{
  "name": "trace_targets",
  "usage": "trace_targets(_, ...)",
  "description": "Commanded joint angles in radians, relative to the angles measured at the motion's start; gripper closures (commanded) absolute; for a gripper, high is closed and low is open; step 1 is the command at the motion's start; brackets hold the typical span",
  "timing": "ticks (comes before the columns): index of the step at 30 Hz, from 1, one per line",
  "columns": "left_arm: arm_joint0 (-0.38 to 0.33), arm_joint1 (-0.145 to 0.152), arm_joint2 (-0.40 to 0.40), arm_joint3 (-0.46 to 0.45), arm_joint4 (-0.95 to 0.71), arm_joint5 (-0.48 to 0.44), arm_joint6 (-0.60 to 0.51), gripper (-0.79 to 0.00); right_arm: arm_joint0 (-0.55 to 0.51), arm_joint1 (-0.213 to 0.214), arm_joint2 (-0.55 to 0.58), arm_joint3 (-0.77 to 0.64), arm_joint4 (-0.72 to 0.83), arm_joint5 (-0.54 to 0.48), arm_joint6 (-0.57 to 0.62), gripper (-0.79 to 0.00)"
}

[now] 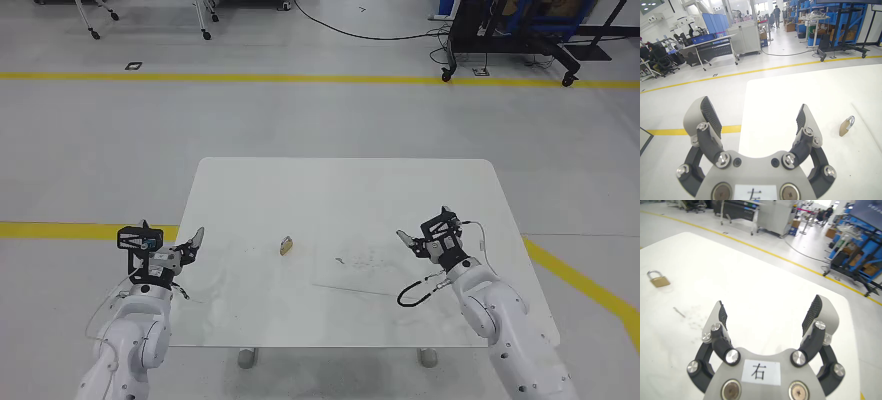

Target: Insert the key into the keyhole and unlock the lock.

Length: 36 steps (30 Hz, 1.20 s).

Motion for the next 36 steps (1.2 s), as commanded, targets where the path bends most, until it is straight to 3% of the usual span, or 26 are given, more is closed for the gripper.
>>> trace_targets(1,0.0,0.0,0.0,0.0,0.0,0.0,0.0,-0.785,0.049,-0.004,-0.045,0.058,0.03,-0.092,0.015,-0.785)
trace_targets(13,0.0,0.0,0.0,0.0,0.0,0.0,0.0,-0.785,0.09,-0.01,-0.083,0.091,0.033,-0.093,0.054,-0.785)
trace_targets(14,0.0,0.0,0.0,0.0,0.0,0.0,0.0,-0.785,0.093,-0.009,-0.089,0.103,0.037,-0.116,0.072,-0.785)
trace_targets(20,0.0,0.0,0.0,0.0,0.0,0.0,0.0,-0.785,0.223,-0.018,-0.182,0.286,0.198,-0.481,0.078,-0.785)
trace_targets(25,0.0,0.0,0.0,0.0,0.0,0.0,0.0,-0.785,0.337,-0.033,-0.293,0.388,0.17,-0.604,0.17,-0.785)
trace_targets(27,0.0,0.0,0.0,0.0,0.0,0.0,0.0,-0.785,0.377,-0.043,-0.339,0.414,0.156,-0.596,0.225,-0.579)
trace_targets(28,0.0,0.0,0.0,0.0,0.0,0.0,0.0,-0.785,0.392,-0.049,-0.359,0.425,0.156,-0.582,0.243,-0.425)
trace_targets(36,0.0,0.0,0.0,0.0,0.0,0.0,0.0,-0.785,0.451,-0.068,-0.428,0.464,0.131,-0.532,0.231,-0.172)
